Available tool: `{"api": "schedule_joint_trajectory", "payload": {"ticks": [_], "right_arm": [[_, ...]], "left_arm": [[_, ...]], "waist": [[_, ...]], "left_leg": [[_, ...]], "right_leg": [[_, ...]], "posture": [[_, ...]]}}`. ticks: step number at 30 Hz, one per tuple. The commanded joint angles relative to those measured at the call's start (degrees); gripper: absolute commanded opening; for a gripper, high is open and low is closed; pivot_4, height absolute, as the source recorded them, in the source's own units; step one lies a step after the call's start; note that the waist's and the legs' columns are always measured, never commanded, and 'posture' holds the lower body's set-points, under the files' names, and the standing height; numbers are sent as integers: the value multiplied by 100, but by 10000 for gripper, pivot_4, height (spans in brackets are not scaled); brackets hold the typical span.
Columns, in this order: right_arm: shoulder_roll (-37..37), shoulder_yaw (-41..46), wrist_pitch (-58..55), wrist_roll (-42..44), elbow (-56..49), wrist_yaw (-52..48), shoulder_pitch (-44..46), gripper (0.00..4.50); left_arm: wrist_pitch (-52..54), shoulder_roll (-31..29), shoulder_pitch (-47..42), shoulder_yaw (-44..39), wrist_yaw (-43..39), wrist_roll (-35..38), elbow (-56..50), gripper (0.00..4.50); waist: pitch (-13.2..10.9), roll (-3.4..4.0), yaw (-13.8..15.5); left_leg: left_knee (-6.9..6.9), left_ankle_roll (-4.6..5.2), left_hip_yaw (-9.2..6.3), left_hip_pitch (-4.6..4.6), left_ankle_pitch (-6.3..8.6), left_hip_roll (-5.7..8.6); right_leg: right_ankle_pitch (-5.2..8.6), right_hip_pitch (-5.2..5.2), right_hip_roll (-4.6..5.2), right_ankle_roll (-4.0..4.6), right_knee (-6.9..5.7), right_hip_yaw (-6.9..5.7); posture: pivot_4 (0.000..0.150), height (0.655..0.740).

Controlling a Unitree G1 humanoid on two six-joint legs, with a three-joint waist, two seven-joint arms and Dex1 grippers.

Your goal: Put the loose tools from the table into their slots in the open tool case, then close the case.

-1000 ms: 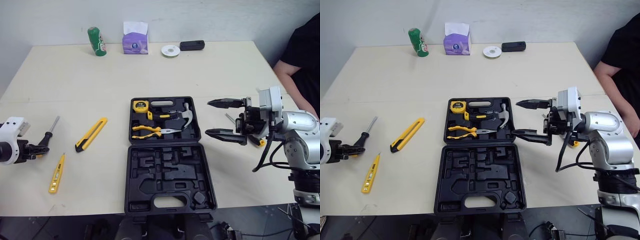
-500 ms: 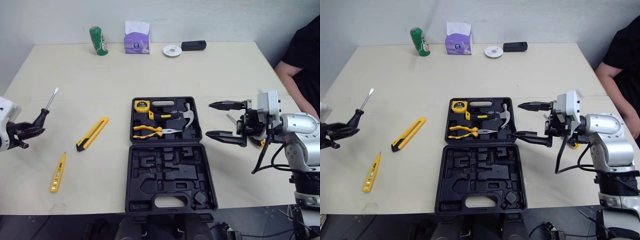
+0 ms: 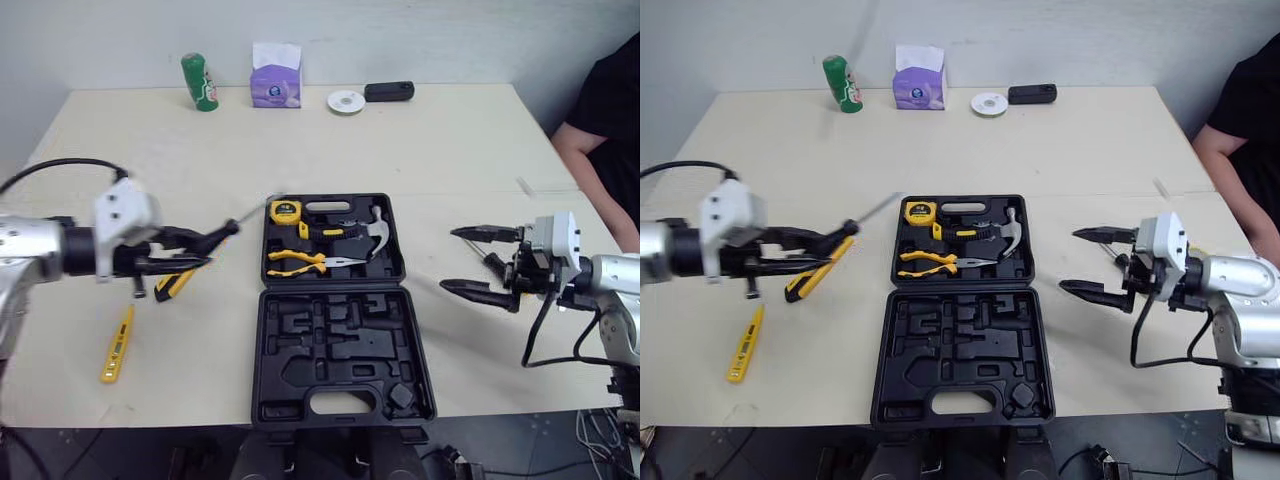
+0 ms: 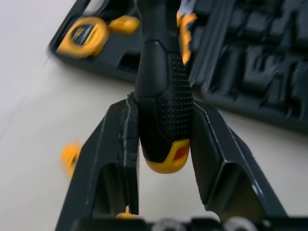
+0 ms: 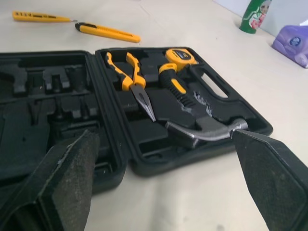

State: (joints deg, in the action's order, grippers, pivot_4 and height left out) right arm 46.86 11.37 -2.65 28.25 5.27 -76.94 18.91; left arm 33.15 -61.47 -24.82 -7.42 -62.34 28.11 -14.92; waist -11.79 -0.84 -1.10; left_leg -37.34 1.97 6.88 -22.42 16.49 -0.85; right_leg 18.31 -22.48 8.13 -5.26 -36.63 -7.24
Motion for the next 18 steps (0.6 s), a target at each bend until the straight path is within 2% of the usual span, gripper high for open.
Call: {"api": "schedule_joint_trajectory", "payload": {"ticks": [1, 4, 9, 15, 18], "right_arm": [[156, 302, 192, 43, -6, -62, -156, 45000], [182, 331, 261, 40, 38, -83, -237, 45000], [207, 473, 453, 11, 67, -89, -601, 45000], [235, 534, 515, 23, -112, -18, -957, 45000], [246, 562, 475, 46, -272, 37, -1123, 45000]], "left_arm": [[775, 177, -764, 724, 68, 190, -642, 10502], [1298, 280, -1142, 1114, 113, 171, -760, 10502], [2227, 678, -2124, 2545, 299, -407, -876, 10502], [2759, 941, -2871, 3816, 220, -1025, -830, 10502], [2656, 1160, -3153, 4327, 161, -1370, -655, 10502]], "waist": [[0, 0, 38], [0, 0, 23], [0, 0, 105], [-1, -2, 145], [-1, -1, 145]], "left_leg": [[-4, 0, 1, 0, 0, 0], [-9, 2, 7, 4, -1, -2], [-13, -3, 4, 8, -4, -7], [-39, 0, 2, 1, -2, -7], [-41, 0, 1, 2, -2, -7]], "right_leg": [[-1, 0, -9, -2, -2, 3], [-5, 1, -46, -9, -1, 33], [-4, 0, -60, -8, 6, 47], [-4, 1, -61, -8, 10, 53], [-4, 1, -62, -8, 9, 55]], "posture": [[1500, 7400], [1500, 7400], [1500, 7400], [1500, 7400], [1500, 7400]]}}
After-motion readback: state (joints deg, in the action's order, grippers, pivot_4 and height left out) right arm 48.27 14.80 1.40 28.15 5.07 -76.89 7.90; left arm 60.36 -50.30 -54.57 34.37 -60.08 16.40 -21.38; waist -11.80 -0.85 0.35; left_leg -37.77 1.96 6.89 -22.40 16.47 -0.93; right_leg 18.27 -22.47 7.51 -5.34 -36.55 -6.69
